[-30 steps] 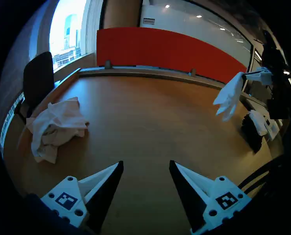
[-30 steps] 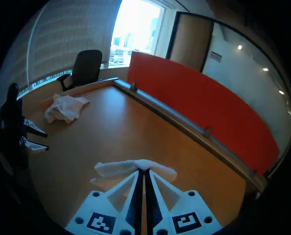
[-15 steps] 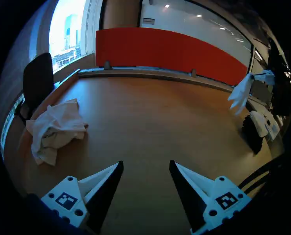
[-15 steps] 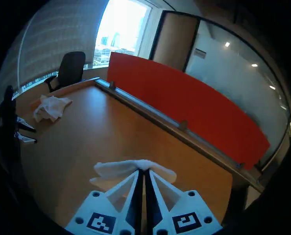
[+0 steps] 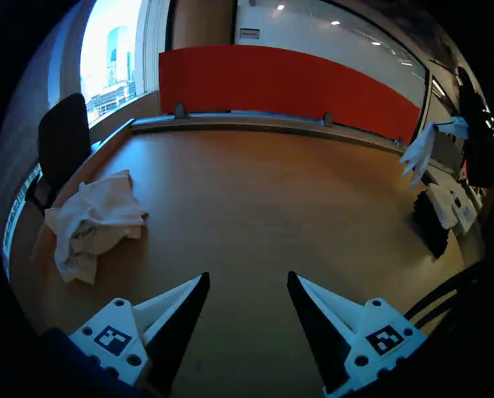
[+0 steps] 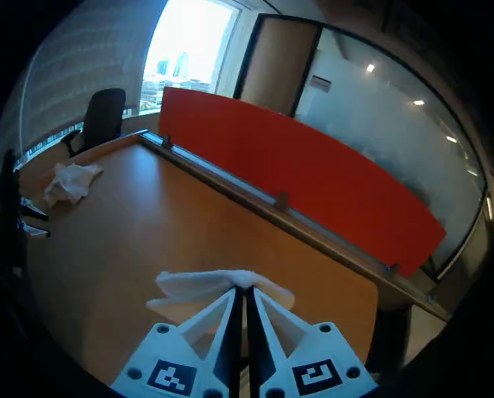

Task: Fold towel

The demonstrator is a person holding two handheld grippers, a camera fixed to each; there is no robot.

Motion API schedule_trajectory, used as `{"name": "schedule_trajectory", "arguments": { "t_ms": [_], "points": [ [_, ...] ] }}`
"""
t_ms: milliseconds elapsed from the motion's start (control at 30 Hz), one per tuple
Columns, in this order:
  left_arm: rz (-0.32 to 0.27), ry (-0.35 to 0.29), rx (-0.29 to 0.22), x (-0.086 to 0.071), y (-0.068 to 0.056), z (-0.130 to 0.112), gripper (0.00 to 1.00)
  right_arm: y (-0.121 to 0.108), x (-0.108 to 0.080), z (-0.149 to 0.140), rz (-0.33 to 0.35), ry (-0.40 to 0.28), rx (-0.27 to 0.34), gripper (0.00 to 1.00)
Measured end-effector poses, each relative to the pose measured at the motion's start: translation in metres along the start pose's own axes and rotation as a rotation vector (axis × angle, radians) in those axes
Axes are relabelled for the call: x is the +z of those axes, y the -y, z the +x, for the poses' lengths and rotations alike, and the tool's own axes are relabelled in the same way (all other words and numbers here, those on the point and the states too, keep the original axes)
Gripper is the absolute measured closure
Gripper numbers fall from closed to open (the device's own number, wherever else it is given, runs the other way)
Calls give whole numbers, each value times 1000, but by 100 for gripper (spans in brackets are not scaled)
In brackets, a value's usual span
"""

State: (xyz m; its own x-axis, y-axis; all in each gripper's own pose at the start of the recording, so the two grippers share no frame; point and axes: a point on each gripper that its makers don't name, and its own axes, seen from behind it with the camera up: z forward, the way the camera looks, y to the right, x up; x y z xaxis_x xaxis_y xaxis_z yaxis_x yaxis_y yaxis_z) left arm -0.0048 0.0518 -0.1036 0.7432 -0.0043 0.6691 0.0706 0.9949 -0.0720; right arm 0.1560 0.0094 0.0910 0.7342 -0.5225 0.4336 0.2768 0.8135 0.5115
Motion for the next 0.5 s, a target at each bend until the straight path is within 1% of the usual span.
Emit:
{"name": "schedule_trajectory", "arguments": {
  "t_ms": [300, 400, 500],
  "points": [
    [3, 8, 2, 3, -5, 2, 13, -53, -15, -20, -69, 25, 25, 95],
    [0, 8, 5, 4, -8, 3, 14, -65, -20, -28, -86, 38, 32, 95],
    [-3, 11, 10, 5, -12, 3, 14, -72, -24, -35, -96, 46, 42, 95]
  ]
}}
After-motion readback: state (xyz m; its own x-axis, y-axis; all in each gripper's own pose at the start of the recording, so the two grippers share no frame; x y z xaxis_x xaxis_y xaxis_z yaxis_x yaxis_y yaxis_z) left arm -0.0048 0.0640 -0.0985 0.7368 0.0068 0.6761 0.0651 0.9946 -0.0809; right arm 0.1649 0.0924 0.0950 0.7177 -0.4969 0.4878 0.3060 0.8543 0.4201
